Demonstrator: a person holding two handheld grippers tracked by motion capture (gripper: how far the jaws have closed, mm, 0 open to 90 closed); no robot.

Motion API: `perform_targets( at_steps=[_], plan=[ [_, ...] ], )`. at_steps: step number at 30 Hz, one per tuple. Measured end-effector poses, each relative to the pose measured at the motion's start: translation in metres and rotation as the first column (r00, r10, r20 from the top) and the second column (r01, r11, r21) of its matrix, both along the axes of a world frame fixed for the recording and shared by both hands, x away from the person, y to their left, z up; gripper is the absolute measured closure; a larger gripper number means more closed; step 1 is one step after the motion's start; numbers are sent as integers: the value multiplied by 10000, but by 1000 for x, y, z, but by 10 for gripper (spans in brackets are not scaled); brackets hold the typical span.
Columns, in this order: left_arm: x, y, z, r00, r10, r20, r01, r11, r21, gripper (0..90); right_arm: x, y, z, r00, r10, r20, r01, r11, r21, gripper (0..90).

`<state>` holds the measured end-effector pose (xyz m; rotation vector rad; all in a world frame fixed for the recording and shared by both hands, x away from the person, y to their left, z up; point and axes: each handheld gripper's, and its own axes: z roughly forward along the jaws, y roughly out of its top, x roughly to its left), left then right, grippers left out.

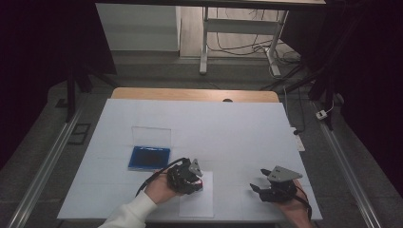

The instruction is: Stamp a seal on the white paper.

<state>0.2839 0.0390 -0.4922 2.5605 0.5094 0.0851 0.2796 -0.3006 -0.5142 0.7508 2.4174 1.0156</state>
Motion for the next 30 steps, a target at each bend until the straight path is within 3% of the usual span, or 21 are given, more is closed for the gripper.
perform_targets(
  at_steps=[17, 19, 21, 30],
  plan=[
    [-1, 0, 0, 10000, 59, 23, -59, 10000, -30, 708, 0, 1, 0, 10000, 8, -15, -8, 10000, -2, 300],
    [0, 2, 3, 10000, 57, -1, -57, 9998, -211, 707, 0, 0, 1, 10000, 18, -7, -18, 10000, 8, 299],
    [0, 2, 5, 10000, -27, 4, 27, 10000, -43, 705, 0, -1, 1, 10000, 33, 44, -33, 10000, 48, 299],
    [-2, 14, 27, 9986, 323, 423, -276, 9938, -1081, 702, -1, -6, 4, 9999, -110, 71, 109, 9998, 189, 299]
  ],
)
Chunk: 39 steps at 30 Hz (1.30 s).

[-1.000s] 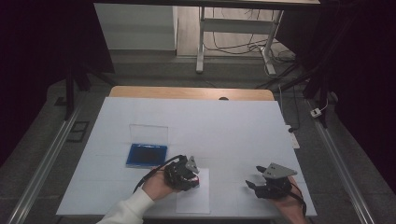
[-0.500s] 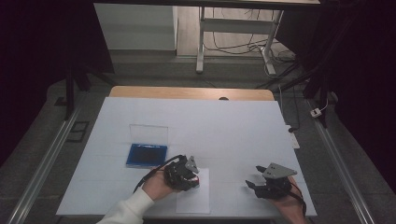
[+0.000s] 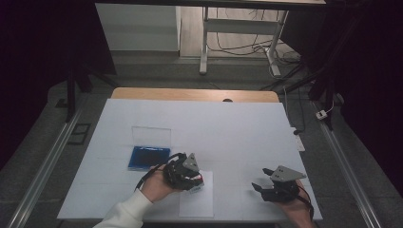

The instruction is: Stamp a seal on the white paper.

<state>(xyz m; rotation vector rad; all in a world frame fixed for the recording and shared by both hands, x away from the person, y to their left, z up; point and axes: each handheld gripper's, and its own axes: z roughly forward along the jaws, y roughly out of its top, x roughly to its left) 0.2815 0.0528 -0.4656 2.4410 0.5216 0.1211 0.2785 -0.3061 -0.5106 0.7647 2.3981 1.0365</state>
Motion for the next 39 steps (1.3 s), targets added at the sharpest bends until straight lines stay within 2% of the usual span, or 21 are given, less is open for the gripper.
perform_targets(
  at_steps=[7, 23, 39],
  plan=[
    [-1, 7, 8, 10000, 21, 12, -20, 9988, -499, 701, 0, 2, -1, 10000, 21, -24, -21, 10000, 6, 299],
    [-1, 18, 22, 9994, 109, 322, -80, 9961, -883, 701, 1, 1, -2, 10000, 62, -47, -62, 9999, -97, 300],
    [6, 45, 32, 9936, 969, 586, -898, 9895, -1132, 701, 1, 1, -3, 10000, 8, -54, -9, 9999, -139, 301]
  ],
)
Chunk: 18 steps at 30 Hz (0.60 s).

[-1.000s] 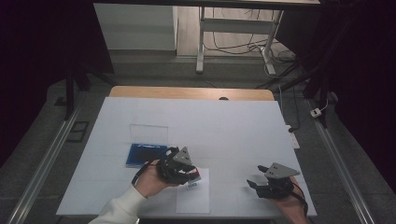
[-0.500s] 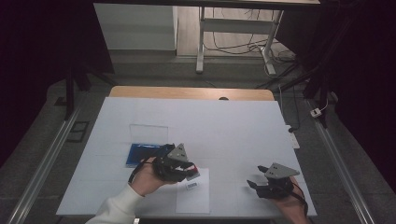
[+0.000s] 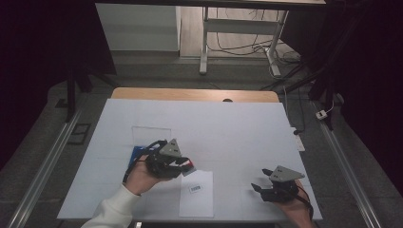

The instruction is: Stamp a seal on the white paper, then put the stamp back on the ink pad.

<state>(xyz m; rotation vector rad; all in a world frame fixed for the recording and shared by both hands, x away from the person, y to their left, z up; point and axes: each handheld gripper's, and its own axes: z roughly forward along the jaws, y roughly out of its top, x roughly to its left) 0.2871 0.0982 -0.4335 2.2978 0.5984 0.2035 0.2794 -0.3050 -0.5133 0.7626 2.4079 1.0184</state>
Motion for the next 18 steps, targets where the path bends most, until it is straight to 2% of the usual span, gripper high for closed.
perform_targets(
  at_steps=[4, 10, 16, 18],
  plan=[
    [2, 6, 1, 9998, 202, 39, -202, 9998, 6, 701, 0, 1, 1, 10000, 33, -7, -33, 9999, 133, 301],
    [8, 18, 0, 9979, 651, 21, -651, 9979, 45, 701, 0, 0, 0, 10000, 0, 21, -1, 10000, 29, 301],
    [15, 34, -2, 9921, 1256, -15, -1256, 9921, 24, 701, 0, -1, 1, 10000, -20, 21, 20, 10000, 75, 301],
    [17, 39, -3, 9877, 1560, 122, -1563, 9873, 301, 701, 0, 0, 1, 10000, 49, -7, -49, 10000, 65, 301]
  ],
)
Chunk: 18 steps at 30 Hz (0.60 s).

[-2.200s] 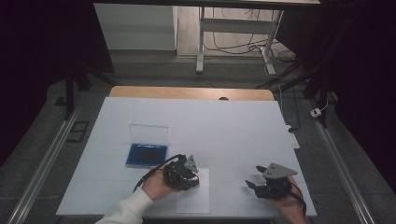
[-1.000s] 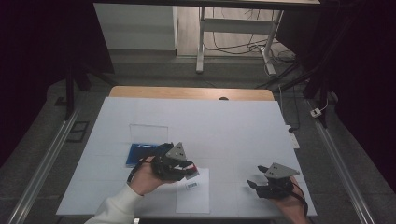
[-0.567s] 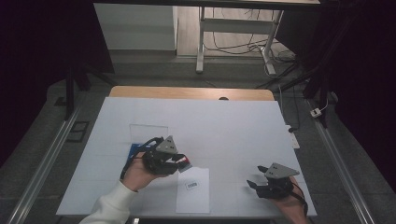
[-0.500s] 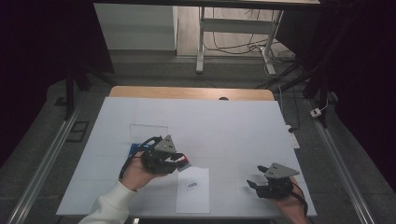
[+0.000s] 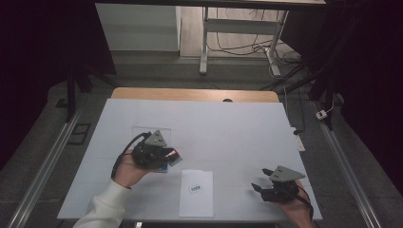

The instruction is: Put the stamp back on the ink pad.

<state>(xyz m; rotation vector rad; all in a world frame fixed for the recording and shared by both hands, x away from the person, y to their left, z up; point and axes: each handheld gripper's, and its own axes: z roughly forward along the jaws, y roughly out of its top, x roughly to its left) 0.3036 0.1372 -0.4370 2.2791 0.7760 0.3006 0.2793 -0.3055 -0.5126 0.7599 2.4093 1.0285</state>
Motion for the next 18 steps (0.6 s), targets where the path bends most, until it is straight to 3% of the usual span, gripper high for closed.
perform_targets(
  at_steps=[18],
  plan=[
    [12, 37, -10, 9927, 1181, -250, -1176, 9928, 220, 701, 0, -1, 0, 10000, -60, 2, 60, 10000, 0, 301]
  ],
)
